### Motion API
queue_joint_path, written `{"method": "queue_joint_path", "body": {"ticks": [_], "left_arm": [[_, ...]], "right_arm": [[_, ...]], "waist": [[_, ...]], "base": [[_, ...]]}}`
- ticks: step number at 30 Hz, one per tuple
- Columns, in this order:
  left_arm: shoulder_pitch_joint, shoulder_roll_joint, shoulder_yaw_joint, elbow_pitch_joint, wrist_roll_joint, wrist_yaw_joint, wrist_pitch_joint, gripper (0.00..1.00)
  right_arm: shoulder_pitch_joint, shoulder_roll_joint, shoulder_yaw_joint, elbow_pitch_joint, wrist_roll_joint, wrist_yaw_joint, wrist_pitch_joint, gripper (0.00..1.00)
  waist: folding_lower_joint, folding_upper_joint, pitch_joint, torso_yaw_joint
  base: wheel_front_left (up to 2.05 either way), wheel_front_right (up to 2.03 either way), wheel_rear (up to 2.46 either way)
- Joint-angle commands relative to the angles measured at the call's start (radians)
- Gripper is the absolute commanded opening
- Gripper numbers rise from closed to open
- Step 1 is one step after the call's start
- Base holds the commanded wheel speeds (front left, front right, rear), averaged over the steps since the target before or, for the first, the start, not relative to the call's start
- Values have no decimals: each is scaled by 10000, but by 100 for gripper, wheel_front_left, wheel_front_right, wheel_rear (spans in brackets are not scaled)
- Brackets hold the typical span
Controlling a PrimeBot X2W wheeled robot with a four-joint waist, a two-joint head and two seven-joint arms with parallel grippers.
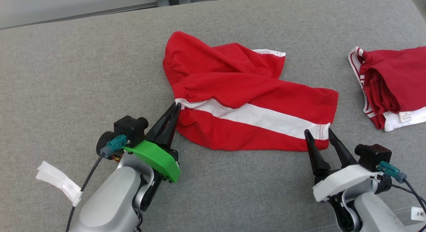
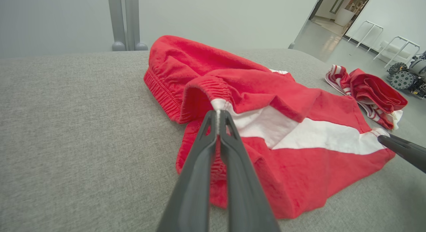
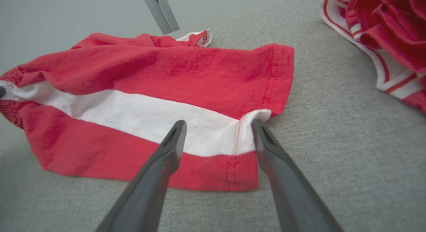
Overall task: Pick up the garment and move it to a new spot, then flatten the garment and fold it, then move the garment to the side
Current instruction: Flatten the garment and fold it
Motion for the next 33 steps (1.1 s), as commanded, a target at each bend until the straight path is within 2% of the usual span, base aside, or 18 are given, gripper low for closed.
{"method": "queue_joint_path", "body": {"ticks": [1, 4, 6, 7, 8, 9, 16, 22, 33], "left_arm": [[-81, 73, 3, -4, -43, 52, -34, 0], [-78, 66, -9, -4, -61, 57, -41, 0], [-84, 60, -20, -2, -60, 54, -45, 0], [-85, 57, -28, 3, -65, 52, -47, 0], [-85, 56, -34, 9, -71, 52, -49, 0], [-87, 54, -38, 14, -78, 56, -51, 0], [-76, 81, -59, 16, -101, 73, -71, 0], [-94, 149, 70, -37, -134, 139, -135, 0], [-183, 371, 701, -811, 166, 428, -289, 0]], "right_arm": [[-26, -35, -12, -52, 37, -18, -29, 100], [-9, -36, -39, -88, -18, -18, -29, 100], [-4, -46, -47, -94, -28, -18, -29, 81], [-3, -51, -48, -97, -39, -18, -29, 53], [-4, -52, -43, -101, -47, -18, -29, 30], [-6, -55, -36, -105, -53, -18, -29, 0], [-32, -93, -28, -95, -120, -18, -29, 0], [-68, -148, -464, -539, -369, -18, -29, 0], [55, -391, -1346, -2540, -810, -18, -29, 0]], "waist": [[0, 0, -8, 2], [0, 0, -19, 11], [0, 0, -22, 19], [0, 0, -25, 23], [0, 0, -26, 27], [0, 0, -28, 32], [0, 0, -50, 58], [0, 0, -128, 52], [0, 0, -442, 125]], "base": [[0, 0, 0], [0, 0, 0], [0, 0, 0], [0, 0, 0], [0, 0, 0], [0, 0, 0], [0, 0, 0], [0, 0, 0], [0, 0, 0]]}}
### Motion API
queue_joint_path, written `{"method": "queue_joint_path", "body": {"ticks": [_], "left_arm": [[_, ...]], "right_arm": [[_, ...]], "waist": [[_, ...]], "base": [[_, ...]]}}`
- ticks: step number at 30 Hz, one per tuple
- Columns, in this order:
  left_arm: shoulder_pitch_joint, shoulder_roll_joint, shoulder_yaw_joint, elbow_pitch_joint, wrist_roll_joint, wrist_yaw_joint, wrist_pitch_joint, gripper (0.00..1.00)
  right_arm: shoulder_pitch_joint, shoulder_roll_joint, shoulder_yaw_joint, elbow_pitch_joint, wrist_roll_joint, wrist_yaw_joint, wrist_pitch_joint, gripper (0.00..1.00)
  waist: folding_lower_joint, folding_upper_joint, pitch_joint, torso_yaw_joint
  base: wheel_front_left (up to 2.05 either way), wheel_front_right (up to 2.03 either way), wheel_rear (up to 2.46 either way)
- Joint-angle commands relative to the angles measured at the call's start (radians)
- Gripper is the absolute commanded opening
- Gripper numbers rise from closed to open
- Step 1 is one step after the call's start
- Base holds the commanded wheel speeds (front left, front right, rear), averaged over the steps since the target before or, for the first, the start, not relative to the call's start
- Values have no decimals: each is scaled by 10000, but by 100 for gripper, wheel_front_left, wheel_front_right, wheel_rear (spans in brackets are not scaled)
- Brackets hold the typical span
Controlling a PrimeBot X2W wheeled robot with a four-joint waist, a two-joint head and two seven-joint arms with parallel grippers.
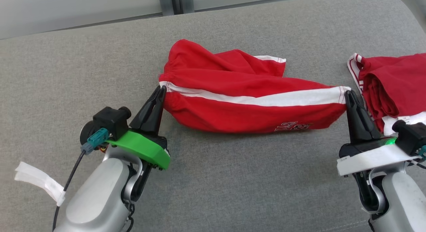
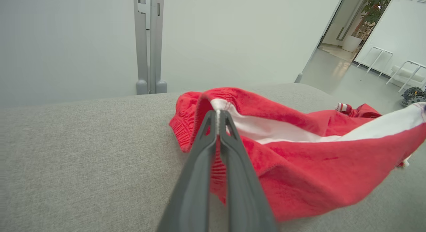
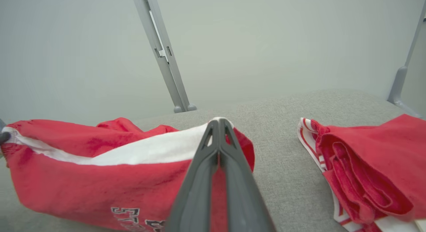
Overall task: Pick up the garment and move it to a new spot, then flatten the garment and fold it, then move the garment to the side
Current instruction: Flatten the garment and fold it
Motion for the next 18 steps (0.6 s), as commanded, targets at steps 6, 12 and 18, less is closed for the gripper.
{"method": "queue_joint_path", "body": {"ticks": [6, 12, 18], "left_arm": [[-229, 55, 457, -1413, 617, 279, -78, 0], [-763, 315, 666, -2921, 874, 395, 97, 0], [-1683, 801, 1019, -4238, 977, 612, 969, 0]], "right_arm": [[-400, -487, -23, -1722, -400, -18, -29, 0], [-1482, -1159, 222, -2898, -858, -18, -29, 0], [-3119, -1387, 234, -3413, -1329, -18, -29, 0]], "waist": [[0, 0, -144, 108], [0, 0, -408, 187], [0, 0, -806, 284]], "base": [[0, 0, 0], [0, 0, 0], [0, 0, 0]]}}
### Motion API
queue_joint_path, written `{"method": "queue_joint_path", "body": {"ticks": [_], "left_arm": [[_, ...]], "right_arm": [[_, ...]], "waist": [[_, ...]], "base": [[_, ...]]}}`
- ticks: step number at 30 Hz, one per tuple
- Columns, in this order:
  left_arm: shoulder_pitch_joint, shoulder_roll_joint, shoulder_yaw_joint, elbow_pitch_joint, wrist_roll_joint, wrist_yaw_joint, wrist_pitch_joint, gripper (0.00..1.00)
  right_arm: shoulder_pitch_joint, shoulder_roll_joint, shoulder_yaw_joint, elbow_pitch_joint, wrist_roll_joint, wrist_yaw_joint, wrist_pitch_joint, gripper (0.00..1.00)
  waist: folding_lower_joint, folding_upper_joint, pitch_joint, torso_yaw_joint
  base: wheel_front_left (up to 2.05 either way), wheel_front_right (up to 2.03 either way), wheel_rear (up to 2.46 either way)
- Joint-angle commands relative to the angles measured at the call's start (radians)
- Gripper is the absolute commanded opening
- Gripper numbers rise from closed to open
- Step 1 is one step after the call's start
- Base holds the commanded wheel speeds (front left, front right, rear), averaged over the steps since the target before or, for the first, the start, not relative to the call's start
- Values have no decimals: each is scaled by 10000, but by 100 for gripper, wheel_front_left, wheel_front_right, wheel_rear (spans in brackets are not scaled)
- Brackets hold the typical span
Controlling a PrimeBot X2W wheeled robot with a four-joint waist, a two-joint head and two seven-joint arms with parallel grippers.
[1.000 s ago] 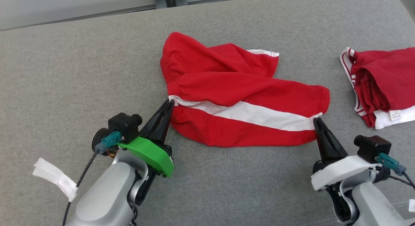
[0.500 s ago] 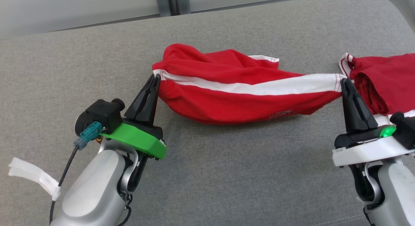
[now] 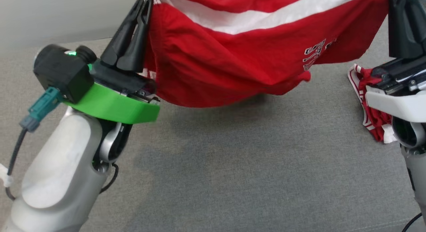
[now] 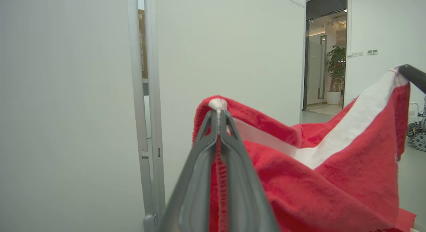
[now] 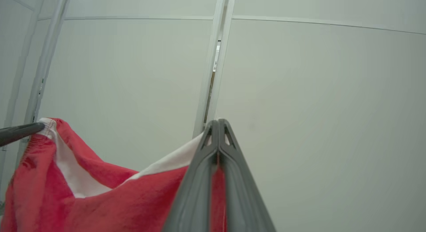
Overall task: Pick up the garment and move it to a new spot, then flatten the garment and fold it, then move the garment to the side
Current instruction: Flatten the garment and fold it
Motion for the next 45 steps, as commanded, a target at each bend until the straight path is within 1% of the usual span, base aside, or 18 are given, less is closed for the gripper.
{"method": "queue_joint_path", "body": {"ticks": [1, 3, 6, 9, 12, 16, 19, 21, 22, 23, 25, 28, 31, 33, 36, 38, 42, 45], "left_arm": [[-282, 157, 88, -231, 75, 80, 152, 0], [-463, 251, 205, -616, 71, 204, 391, 0], [-493, 348, 374, -1292, -7, 453, 681, 0], [-287, 477, 426, -1895, -54, 660, 965, 0], [-156, 630, 437, -2362, 6, 796, 1210, 0], [-260, 813, 453, -2448, 45, 814, 1470, 0], [-616, 836, 553, -2087, -252, 660, 1648, 0], [-1007, 889, 642, -1650, -341, 469, 1720, 0], [-1305, 1027, 684, -1394, -176, 373, 1731, 0], [-1545, 1042, 718, -1168, -167, 284, 1717, 0], [-2150, 905, 739, -650, -292, 52, 1682, 0], [-3366, 743, 837, 505, -209, -254, 1519, 0], [-4607, 792, 792, 1860, 253, -566, 1124, 0], [-5452, 608, 852, 2844, 375, -741, 833, 0], [-6764, 270, 957, 4343, 563, -890, 31, 0], [-7458, 27, 1043, 5177, 561, -1029, -496, 0], [-8215, -424, 1103, 6544, 754, -1247, -982, 0], [-8201, -785, 1396, 6734, 802, -1382, -1065, 0]], "right_arm": [[-254, 18, -24, -102, -141, -18, -29, 0], [-593, -42, -17, -224, -360, -18, -27, 0], [-823, 63, -265, -513, -544, -18, -27, 0], [-708, 250, -536, -841, -605, -18, 157, 0], [-505, 287, -506, -1139, -620, -19, 506, 0], [-678, 201, -509, -902, -511, -18, 928, 0], [-1225, 144, -478, -448, -192, -18, 1109, 0], [-1718, 112, -346, 17, 110, -18, 1217, 0], [-2081, 171, -265, 311, 388, -18, 1338, 0], [-2447, 121, -137, 568, 465, -18, 1427, 0], [-3367, -7, 193, 1166, 695, -15, 1514, 0], [-4844, -238, 649, 2376, 727, -18, 1390, 0], [-6325, -202, 974, 3679, 744, -18, 1154, 0], [-7362, -145, 1190, 4590, 726, -18, 975, 0], [-8705, -111, 1418, 5884, 495, -18, 546, 0], [-9423, 33, 1331, 6605, 428, -18, 301, 0], [-10022, 357, 1390, 7788, 212, -18, 22, 0], [-9869, 479, 1572, 8087, 173, -18, -39, 0]], "waist": [[0, 0, -233, 98], [0, 0, -365, 153], [0, 0, -512, 264], [0, 0, -544, 381], [0, 0, -448, 483], [0, 0, -92, 554], [0, 0, 355, 556], [0, 0, 757, 543], [0, 0, 1032, 501], [0, 0, 1266, 457], [0, 0, 1778, 409], [0, 0, 2450, 406], [0, 0, 3056, 348], [0, 0, 3487, 307], [0, 0, 3961, 359], [0, 0, 4215, 371], [0, 0, 4466, 396], [0, 0, 4542, 462]], "base": [[0, 0, 0], [0, 0, 0], [0, 0, 0], [0, 0, 0], [0, 0, 0], [0, 0, 0], [0, 0, 0], [0, 0, 0], [0, 0, 0], [0, 0, 0], [0, 0, 0], [0, 0, 0], [0, 0, 0], [0, 0, 0], [0, 0, 0], [0, 0, 0], [0, 0, 0], [0, 0, 0]]}}
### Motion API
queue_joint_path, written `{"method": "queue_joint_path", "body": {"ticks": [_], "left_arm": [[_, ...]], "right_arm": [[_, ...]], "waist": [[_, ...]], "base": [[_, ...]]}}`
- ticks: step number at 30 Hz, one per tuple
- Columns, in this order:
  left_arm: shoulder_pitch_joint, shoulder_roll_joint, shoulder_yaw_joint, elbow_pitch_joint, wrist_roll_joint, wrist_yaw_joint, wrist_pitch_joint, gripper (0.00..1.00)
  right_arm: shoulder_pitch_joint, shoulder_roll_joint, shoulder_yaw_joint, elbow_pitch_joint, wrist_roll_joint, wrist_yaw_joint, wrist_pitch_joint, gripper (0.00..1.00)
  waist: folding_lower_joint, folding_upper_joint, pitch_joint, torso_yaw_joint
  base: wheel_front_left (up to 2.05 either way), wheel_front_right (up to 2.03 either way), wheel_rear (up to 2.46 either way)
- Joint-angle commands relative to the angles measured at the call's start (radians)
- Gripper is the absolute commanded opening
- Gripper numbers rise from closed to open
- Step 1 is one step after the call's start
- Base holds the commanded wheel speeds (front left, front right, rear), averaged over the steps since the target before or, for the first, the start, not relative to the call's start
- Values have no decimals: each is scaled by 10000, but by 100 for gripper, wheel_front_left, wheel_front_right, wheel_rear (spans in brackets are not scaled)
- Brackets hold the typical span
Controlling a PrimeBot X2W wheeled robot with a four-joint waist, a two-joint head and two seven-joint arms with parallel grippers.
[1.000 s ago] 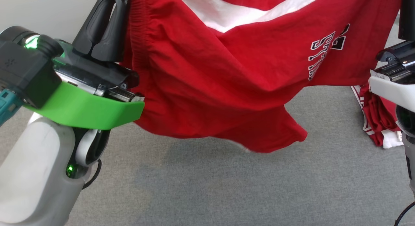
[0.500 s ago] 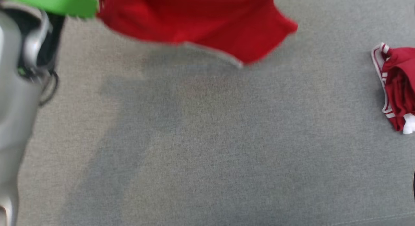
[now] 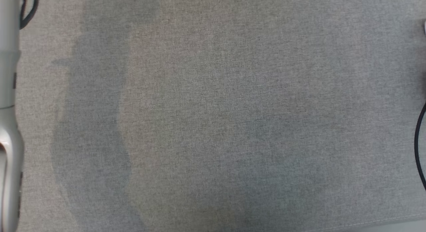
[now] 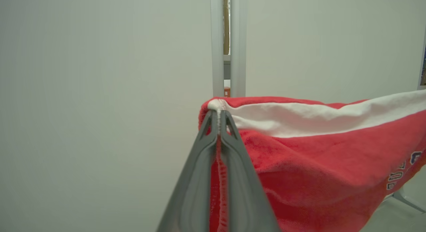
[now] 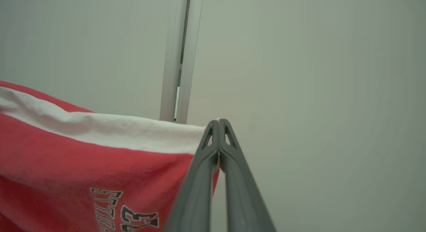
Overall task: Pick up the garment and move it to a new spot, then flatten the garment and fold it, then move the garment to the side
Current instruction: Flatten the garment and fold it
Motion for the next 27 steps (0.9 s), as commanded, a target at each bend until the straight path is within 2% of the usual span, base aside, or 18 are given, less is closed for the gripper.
{"method": "queue_joint_path", "body": {"ticks": [1, 5, 10, 13, 18, 27], "left_arm": [[237, -118, 162, -205, 148, -96, -92, 0], [1518, -415, 298, -519, 507, -218, -65, 0], [4057, -782, 188, -1268, 925, -280, -68, 0], [5349, -524, -266, -1772, 1002, -268, -60, 0], [7409, -175, -818, -2330, 976, -265, -59, 0], [9248, 304, -1356, -2928, 1411, -267, -61, 0]], "right_arm": [[279, -13, 17, -61, -25, -18, -63, 0], [1357, -7, 305, -134, 99, -18, -66, 0], [3313, -220, 439, -311, 743, -18, -69, 0], [4442, -471, 965, -663, 1287, -16, -70, 0], [6053, -1280, 2043, -919, 2136, -18, -69, 0], [7417, -2532, 3992, -1430, 3655, -18, -68, 0]], "waist": [[-3, 0, 265, 106], [-3, 0, 163, 268], [-3, 0, -401, 585], [-3, 0, -763, 686], [-3, 0, -1475, 762], [-3, 0, -2634, 769]], "base": [[0, 0, 0], [0, 0, 0], [0, 0, 0], [0, 0, 0], [0, 0, 0], [0, 0, 0]]}}
